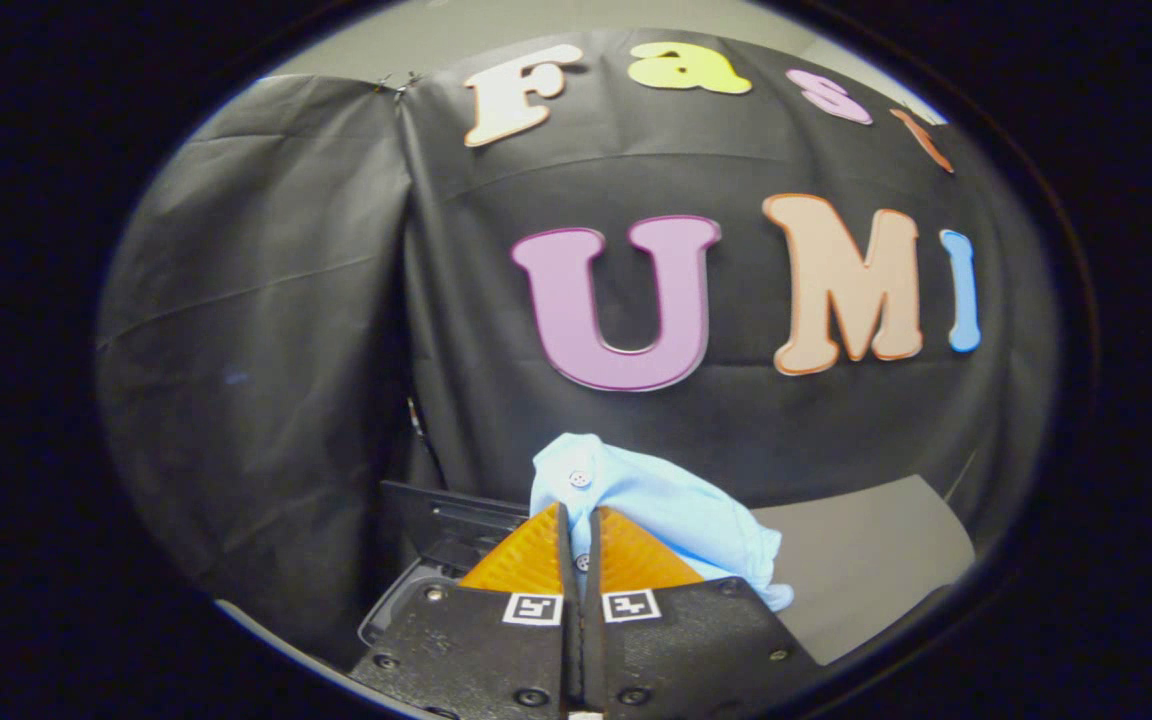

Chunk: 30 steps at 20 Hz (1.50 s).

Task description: Put the clothes into the washing machine and then close the washing machine lid.

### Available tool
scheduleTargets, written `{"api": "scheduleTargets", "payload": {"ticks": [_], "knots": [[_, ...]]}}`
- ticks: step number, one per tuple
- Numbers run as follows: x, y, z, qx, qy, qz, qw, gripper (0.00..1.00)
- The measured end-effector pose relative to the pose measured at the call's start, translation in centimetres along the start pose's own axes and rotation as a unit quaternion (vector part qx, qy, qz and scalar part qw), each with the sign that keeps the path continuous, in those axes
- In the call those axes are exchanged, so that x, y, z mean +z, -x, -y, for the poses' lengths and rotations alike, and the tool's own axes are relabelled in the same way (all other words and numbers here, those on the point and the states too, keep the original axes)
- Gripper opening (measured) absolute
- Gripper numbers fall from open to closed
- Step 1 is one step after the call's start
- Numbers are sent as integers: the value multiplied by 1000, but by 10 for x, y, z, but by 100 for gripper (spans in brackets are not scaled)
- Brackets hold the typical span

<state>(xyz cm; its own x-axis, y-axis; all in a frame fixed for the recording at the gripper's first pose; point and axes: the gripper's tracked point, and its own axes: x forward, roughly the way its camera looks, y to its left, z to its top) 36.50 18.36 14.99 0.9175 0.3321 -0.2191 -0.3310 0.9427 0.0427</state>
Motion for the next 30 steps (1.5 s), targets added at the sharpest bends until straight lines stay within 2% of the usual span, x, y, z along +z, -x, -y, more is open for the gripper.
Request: {"api": "scheduleTargets", "payload": {"ticks": [7, 10, 13, 18, 21, 26, 28, 30], "knots": [[-49, -41, -95, 87, 4, -27, 996, 0], [-99, -65, -127, 97, 56, -53, 992, 0], [-156, -85, -143, 105, 61, -88, 989, 1], [-225, -120, -138, 81, 59, -120, 988, 1], [-271, -136, -112, 29, 68, -164, 984, 1], [-355, -148, -102, 16, 38, -239, 970, 1], [-380, -148, -89, -13, 46, -262, 964, 8], [-385, -152, -84, -31, 50, -256, 965, 37]]}}
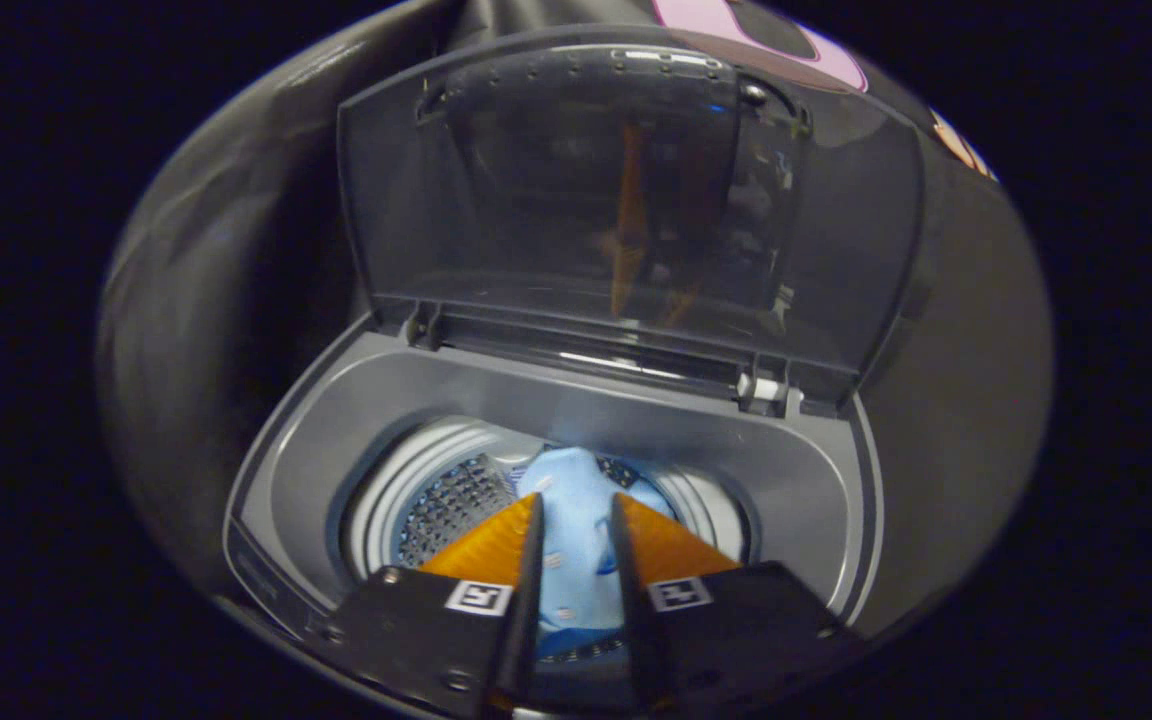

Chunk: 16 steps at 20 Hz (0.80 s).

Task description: Put the clothes into the washing machine and then close the washing machine lid.

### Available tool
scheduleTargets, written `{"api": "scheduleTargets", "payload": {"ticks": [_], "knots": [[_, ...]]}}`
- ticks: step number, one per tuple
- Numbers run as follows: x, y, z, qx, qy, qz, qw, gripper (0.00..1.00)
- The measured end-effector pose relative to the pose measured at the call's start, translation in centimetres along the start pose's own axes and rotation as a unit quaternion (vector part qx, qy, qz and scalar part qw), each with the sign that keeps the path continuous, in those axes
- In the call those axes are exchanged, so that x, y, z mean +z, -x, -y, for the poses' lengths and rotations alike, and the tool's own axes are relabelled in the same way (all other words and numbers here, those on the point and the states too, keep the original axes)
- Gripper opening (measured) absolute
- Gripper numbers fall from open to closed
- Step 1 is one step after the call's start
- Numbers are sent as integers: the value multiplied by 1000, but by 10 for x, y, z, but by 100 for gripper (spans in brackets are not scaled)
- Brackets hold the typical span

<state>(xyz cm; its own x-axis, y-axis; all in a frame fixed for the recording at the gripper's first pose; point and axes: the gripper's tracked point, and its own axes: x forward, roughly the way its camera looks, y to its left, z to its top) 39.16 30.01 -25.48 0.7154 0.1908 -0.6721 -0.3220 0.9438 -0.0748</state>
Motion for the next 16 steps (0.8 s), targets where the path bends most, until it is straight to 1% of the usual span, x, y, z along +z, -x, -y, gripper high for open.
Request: {"api": "scheduleTargets", "payload": {"ticks": [3, 5, 6, 8, 16], "knots": [[5, 3, -2, 4, -1, 9, 1000, 82], [7, 8, -2, 9, -8, 11, 1000, 96], [10, 9, 0, 8, -6, 14, 1000, 98], [14, 13, 6, -3, -1, 23, 1000, 99], [21, 32, -5, 15, -9, 29, 999, 98]]}}
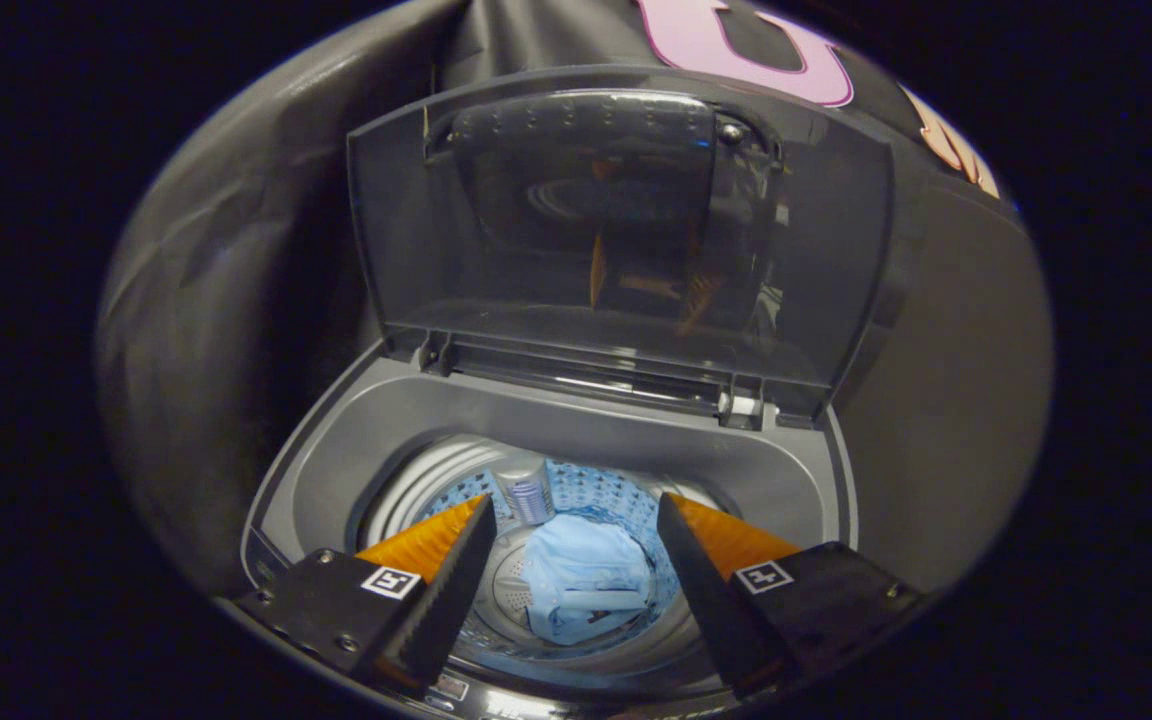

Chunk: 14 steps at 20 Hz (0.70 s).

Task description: Put the clothes into the washing machine and then close the washing machine lid.

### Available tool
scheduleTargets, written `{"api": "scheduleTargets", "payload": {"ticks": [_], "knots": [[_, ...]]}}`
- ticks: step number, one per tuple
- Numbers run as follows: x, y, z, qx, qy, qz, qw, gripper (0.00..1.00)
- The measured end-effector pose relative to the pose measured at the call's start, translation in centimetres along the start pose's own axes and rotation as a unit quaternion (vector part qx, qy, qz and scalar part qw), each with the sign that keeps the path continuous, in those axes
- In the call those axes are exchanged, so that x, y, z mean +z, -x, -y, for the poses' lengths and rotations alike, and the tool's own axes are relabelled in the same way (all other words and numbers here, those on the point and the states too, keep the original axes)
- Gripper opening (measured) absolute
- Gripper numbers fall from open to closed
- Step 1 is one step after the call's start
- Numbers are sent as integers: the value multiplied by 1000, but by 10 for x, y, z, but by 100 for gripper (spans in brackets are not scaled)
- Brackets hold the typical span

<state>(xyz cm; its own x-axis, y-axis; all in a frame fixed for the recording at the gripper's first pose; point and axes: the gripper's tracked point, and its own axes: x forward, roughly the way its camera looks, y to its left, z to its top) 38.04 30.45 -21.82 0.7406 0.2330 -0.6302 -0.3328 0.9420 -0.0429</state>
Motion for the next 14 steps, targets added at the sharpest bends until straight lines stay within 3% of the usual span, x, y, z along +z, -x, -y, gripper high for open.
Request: {"api": "scheduleTargets", "payload": {"ticks": [5, 10, 14], "knots": [[24, 25, -4, 4, 2, 8, 1000, 98], [78, 55, -14, 5, 8, 58, 998, 98], [137, 72, -19, 12, -23, 116, 993, 98]]}}
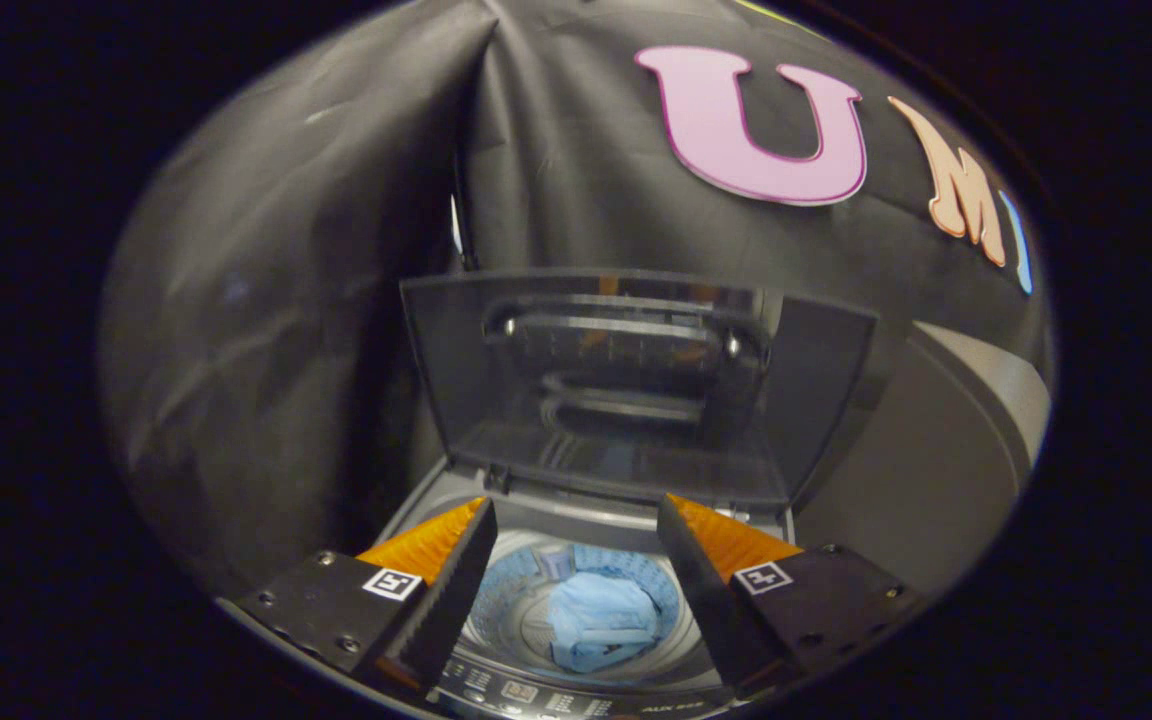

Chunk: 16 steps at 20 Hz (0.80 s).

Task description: Put the clothes into the washing machine and then close the washing machine lid.

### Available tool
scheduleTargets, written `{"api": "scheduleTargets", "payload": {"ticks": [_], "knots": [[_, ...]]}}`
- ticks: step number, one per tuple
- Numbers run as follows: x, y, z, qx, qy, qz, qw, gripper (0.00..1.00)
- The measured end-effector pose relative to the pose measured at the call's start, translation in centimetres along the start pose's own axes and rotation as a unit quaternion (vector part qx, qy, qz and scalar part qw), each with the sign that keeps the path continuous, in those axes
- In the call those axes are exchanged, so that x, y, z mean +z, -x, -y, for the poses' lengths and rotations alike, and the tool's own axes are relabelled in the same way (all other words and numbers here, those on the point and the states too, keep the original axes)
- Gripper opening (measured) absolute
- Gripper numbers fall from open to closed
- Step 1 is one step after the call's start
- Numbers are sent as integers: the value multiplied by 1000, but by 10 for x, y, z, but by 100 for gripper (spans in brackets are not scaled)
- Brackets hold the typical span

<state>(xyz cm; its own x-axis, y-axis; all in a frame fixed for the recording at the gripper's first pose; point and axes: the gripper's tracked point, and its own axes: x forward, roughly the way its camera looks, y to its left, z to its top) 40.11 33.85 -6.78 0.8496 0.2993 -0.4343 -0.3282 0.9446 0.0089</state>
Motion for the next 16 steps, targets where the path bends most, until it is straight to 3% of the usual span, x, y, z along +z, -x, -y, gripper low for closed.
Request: {"api": "scheduleTargets", "payload": {"ticks": [4, 10, 13, 16], "knots": [[55, -2, 5, -10, -21, 58, 998, 97], [119, -37, 24, -66, -50, 154, 985, 97], [150, -59, 24, -70, -18, 214, 974, 96], [154, -79, 22, -81, -1, 224, 971, 96]]}}
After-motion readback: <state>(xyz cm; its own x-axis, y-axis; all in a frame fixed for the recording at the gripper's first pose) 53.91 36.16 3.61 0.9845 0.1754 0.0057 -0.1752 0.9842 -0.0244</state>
